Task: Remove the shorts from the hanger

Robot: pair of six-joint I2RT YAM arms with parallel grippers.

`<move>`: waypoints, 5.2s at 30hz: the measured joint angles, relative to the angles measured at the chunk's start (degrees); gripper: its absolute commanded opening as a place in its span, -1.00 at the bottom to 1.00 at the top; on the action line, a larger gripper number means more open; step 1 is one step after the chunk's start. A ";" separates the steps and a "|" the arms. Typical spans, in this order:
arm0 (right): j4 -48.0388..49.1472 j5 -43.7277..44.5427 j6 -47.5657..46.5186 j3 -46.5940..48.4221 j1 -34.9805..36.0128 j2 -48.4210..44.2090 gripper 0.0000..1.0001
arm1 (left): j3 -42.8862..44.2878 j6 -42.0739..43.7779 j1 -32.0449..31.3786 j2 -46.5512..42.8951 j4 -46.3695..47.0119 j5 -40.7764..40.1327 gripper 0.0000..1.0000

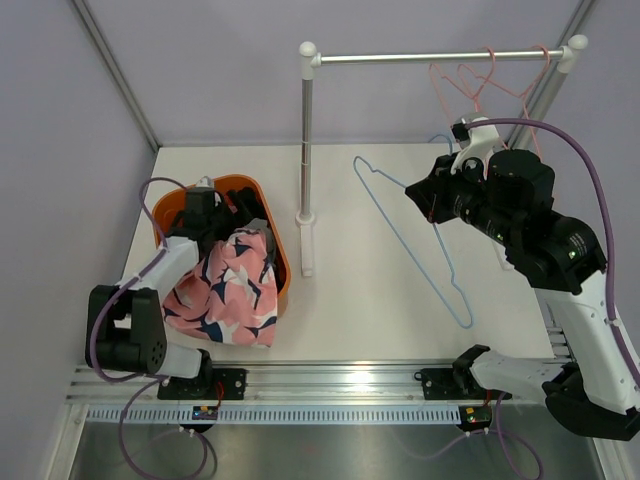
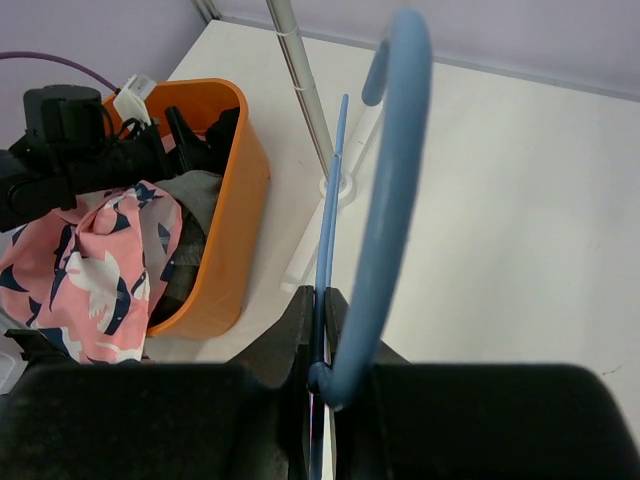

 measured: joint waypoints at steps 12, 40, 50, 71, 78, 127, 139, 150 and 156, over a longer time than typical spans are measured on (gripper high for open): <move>0.02 0.02 -0.09 -0.55 0.00 -0.09 -1.00 | 14.67 9.16 -1.81 -22.16 -12.02 -4.04 0.98; 1.36 0.11 -0.63 -1.64 0.00 -0.85 -1.00 | 1.29 15.69 -3.85 -53.72 -47.76 -3.30 0.77; 2.21 0.02 -0.61 -1.86 0.00 -0.79 -1.00 | 1.31 14.88 -3.85 -40.96 -39.60 -2.75 -0.76; 2.54 0.00 -0.63 -1.81 0.00 0.50 -1.00 | 3.39 9.18 0.76 -6.95 -18.27 -0.85 -0.49; 2.49 0.00 -0.63 -1.77 0.00 1.33 -1.00 | -2.23 4.61 5.07 -2.25 -8.20 10.23 0.06; 14.14 -11.78 -10.75 29.57 -12.04 37.05 -1.00 | -8.07 16.57 1.11 -55.47 -20.33 13.49 0.98; 12.83 -10.16 -10.16 37.38 -12.04 45.03 -1.00 | -8.09 16.81 0.00 -55.45 -20.44 13.49 0.98; 14.67 -8.85 -8.28 31.95 -12.02 43.30 -0.86 | -8.09 16.81 -0.04 -55.32 -20.46 13.46 0.98; 14.56 -7.87 -7.15 28.00 -12.02 40.09 -0.27 | -8.09 16.83 -0.04 -54.93 -20.52 13.44 0.98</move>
